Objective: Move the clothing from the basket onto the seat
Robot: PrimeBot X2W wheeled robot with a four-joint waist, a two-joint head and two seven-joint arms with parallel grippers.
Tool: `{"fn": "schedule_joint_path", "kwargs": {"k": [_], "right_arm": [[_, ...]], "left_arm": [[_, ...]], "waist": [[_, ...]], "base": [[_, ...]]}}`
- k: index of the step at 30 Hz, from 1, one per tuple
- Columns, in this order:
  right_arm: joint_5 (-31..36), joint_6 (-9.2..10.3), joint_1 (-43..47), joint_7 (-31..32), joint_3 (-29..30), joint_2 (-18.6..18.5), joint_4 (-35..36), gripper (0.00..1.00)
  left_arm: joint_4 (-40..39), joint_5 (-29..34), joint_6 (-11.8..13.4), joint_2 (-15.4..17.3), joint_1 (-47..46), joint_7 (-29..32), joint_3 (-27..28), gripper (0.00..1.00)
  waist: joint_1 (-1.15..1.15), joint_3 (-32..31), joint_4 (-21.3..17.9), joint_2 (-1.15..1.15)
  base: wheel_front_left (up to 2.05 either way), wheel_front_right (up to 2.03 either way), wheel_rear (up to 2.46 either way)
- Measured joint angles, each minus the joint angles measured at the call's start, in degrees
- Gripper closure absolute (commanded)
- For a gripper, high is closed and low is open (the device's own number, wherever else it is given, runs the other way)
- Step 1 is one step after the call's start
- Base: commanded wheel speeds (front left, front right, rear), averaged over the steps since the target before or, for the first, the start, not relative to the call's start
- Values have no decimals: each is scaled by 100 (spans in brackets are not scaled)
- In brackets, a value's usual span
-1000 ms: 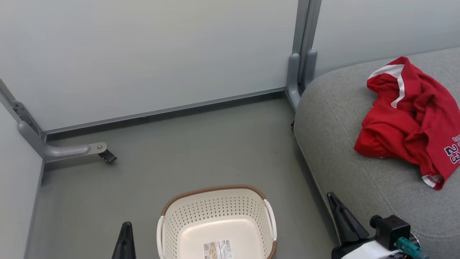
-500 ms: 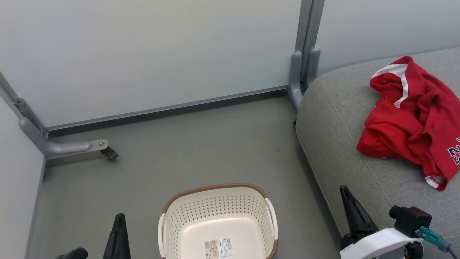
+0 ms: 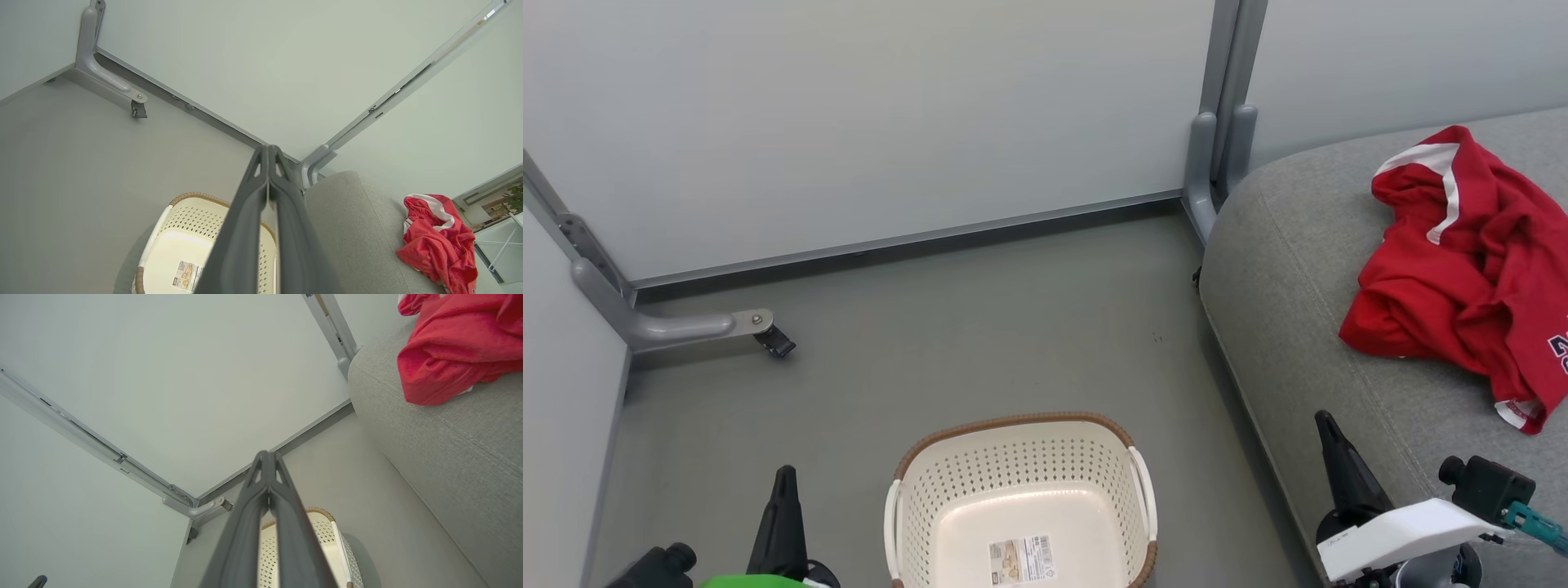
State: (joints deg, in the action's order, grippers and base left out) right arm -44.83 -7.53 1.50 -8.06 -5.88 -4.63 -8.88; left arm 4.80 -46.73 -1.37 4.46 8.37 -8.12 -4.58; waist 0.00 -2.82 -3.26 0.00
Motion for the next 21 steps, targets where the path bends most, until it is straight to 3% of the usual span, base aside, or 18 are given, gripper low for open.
{"fn": "schedule_joint_path", "kwargs": {"k": [21], "right_arm": [[-1575,0,-221,352,256,-35,-152,100]], "left_arm": [[276,-1512,-175,45,-416,338,202,100]], "waist": [[0,70,76,0]], "base": [[0,0,0]]}}
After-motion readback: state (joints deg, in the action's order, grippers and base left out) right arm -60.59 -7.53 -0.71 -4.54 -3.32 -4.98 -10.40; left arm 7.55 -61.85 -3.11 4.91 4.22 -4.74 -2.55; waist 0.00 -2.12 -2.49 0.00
